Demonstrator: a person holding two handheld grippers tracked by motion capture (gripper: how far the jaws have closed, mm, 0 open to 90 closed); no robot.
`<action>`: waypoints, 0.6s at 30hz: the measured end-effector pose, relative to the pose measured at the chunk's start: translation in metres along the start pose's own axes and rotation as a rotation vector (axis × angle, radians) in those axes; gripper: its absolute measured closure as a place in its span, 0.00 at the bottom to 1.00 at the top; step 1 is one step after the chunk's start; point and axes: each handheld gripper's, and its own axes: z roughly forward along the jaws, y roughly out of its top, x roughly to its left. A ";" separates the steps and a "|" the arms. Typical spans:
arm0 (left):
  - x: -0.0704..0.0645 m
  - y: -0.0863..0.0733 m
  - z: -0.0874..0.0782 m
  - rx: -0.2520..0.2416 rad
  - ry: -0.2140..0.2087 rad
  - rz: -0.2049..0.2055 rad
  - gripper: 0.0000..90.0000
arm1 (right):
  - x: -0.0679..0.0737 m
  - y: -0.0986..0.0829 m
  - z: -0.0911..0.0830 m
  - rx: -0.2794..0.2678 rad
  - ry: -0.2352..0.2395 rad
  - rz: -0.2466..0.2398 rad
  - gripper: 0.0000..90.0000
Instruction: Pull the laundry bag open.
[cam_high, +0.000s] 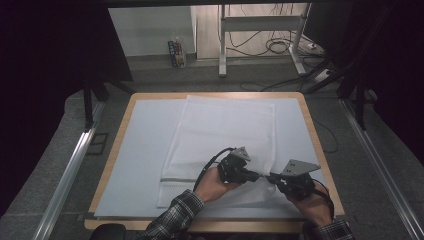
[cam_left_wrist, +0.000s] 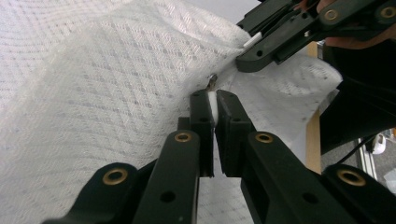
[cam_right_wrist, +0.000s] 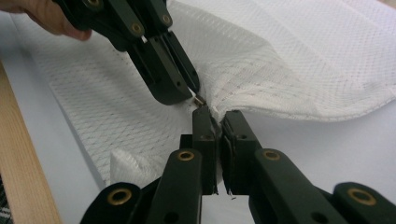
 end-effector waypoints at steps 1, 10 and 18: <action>0.000 0.000 0.000 0.003 -0.002 0.002 0.96 | 0.000 0.000 0.000 0.001 0.001 -0.001 0.93; 0.001 0.001 -0.006 -0.019 -0.020 0.003 0.96 | -0.004 -0.003 0.002 0.014 0.005 0.040 0.67; 0.002 0.001 -0.012 -0.042 -0.047 0.008 0.96 | -0.007 -0.005 0.010 0.056 0.048 0.120 0.81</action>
